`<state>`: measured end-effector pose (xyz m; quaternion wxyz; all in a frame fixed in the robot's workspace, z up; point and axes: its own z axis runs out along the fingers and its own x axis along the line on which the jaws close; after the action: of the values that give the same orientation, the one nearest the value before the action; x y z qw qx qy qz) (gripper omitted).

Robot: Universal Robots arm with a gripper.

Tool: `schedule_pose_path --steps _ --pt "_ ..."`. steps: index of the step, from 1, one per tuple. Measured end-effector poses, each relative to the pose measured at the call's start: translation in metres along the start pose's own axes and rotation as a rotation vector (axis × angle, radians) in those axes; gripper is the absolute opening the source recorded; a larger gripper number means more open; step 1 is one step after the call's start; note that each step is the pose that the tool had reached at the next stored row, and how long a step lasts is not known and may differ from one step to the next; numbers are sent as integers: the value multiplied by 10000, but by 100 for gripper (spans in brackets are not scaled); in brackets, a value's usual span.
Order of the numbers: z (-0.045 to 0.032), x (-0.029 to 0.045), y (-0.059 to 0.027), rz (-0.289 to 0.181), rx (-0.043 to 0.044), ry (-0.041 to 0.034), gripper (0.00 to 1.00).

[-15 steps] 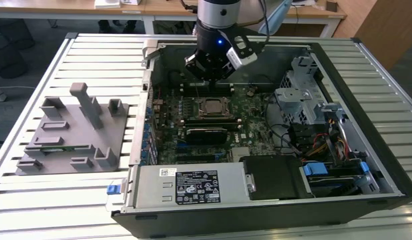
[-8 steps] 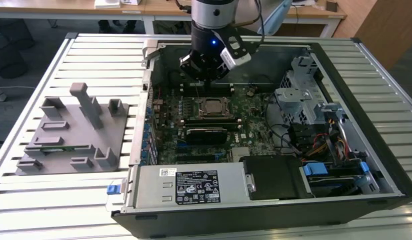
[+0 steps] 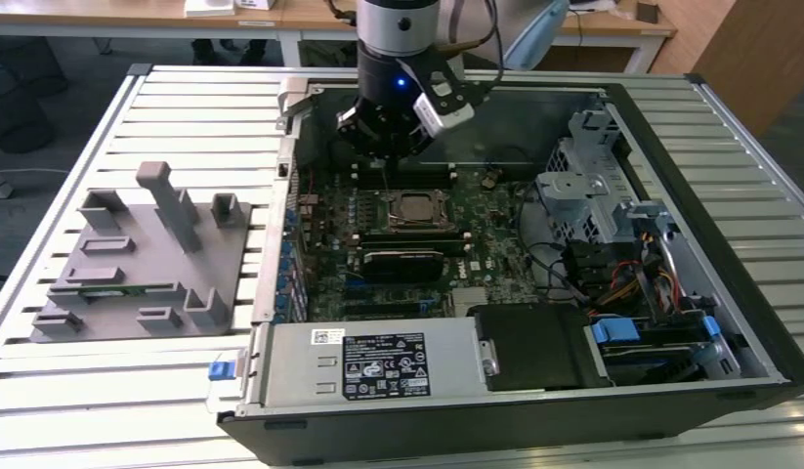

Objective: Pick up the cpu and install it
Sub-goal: 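Install the first cpu locking lever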

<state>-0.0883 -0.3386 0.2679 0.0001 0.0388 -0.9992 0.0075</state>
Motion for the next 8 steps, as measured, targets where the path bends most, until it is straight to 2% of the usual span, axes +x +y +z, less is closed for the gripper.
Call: schedule_pose_path --steps 5,8 --pt "1 96 30 0 1 0 11" --pt "5 129 59 2 0 0 11"
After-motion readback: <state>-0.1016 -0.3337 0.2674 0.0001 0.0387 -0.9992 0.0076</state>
